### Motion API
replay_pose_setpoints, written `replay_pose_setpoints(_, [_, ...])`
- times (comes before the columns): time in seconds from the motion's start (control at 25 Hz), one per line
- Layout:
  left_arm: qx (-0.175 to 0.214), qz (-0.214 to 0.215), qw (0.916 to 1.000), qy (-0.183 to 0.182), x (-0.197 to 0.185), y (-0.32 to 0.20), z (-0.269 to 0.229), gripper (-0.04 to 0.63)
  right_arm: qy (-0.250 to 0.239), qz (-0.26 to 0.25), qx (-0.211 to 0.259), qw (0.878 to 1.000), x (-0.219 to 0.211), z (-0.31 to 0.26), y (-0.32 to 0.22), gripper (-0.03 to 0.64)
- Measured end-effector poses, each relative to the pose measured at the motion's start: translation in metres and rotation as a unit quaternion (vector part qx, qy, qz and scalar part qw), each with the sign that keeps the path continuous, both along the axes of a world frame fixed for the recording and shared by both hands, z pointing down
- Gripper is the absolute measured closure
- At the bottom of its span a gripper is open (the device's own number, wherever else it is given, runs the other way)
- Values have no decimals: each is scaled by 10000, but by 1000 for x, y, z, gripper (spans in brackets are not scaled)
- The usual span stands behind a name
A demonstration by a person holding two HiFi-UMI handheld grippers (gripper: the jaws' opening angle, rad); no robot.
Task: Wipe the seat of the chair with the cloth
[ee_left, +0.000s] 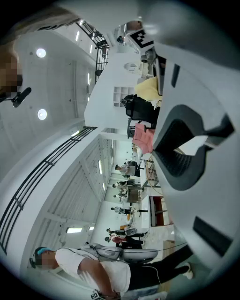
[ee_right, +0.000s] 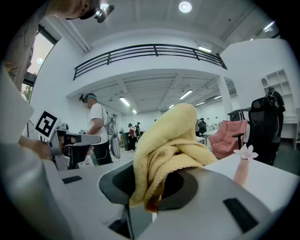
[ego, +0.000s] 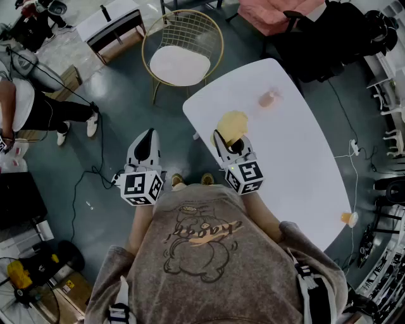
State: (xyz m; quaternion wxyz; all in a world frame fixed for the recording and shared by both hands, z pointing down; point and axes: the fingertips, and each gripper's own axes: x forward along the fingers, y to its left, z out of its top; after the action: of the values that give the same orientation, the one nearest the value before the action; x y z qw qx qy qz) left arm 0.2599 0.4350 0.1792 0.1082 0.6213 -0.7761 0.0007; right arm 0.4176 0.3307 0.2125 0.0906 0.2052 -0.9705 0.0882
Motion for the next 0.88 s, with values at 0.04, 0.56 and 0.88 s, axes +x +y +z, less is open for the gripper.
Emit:
replay_pose_setpoints(0.04, [3, -6, 10000, 6, 0, 0, 0, 589, 2, -3, 1, 10000, -1, 0, -1, 509])
replay_pose_setpoints(0.56, [38, -19, 10000, 11, -32, 14, -8, 589, -275, -33, -278, 9992, -27, -10, 11, 502])
replay_pose_setpoints(0.88, [-20, 267, 9994, -230, -58, 25, 2, 589, -210, 292, -138, 9993, -45, -1, 20, 502])
